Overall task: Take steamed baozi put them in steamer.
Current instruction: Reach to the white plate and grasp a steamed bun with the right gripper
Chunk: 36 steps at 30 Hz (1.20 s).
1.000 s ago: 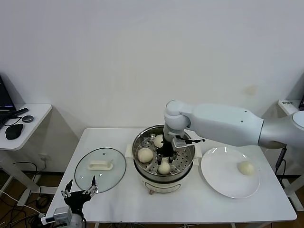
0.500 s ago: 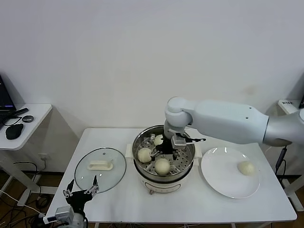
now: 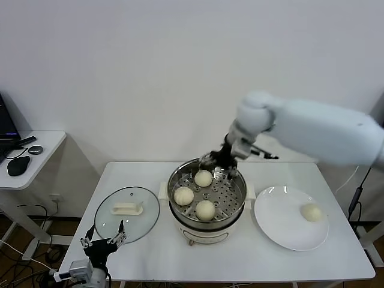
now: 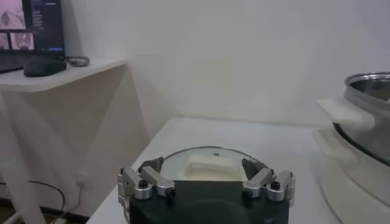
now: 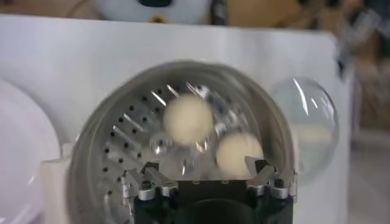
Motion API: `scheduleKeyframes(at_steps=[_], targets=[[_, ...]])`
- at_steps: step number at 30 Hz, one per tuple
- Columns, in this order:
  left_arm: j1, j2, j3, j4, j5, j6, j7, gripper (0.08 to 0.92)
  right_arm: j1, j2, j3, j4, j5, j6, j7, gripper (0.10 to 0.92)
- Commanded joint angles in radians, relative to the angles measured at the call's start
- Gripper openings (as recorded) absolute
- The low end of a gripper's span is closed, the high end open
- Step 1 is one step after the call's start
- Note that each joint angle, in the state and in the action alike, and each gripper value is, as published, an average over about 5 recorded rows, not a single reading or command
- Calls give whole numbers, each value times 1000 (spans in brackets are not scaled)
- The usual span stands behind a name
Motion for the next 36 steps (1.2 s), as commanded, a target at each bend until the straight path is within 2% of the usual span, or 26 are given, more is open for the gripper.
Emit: scheduleKeyframes(at_steps=[1, 6, 9, 13, 22, 28, 36], targets=[[-7, 12, 5, -3, -19, 1, 8, 823, 76, -297, 27, -30, 347, -596, -8, 823], [-5, 26, -2, -4, -30, 1, 11, 823, -25, -438, 80, 8, 253, -789, -53, 823], [-1, 33, -8, -4, -41, 1, 9, 823, -105, -492, 128, 11, 178, -834, -63, 823], [4, 39, -17, -2, -51, 1, 5, 823, -260, -541, 237, -9, 36, -779, -86, 823], [-4, 40, -15, 25, -52, 5, 10, 823, -756, -580, 693, -69, -257, -663, -120, 823], [-6, 35, -13, 41, -51, 8, 13, 823, -863, -486, 818, -234, -380, -507, -150, 823], [9, 30, -25, 49, -49, 7, 13, 823, -919, -356, 882, -393, -488, -441, -150, 823]])
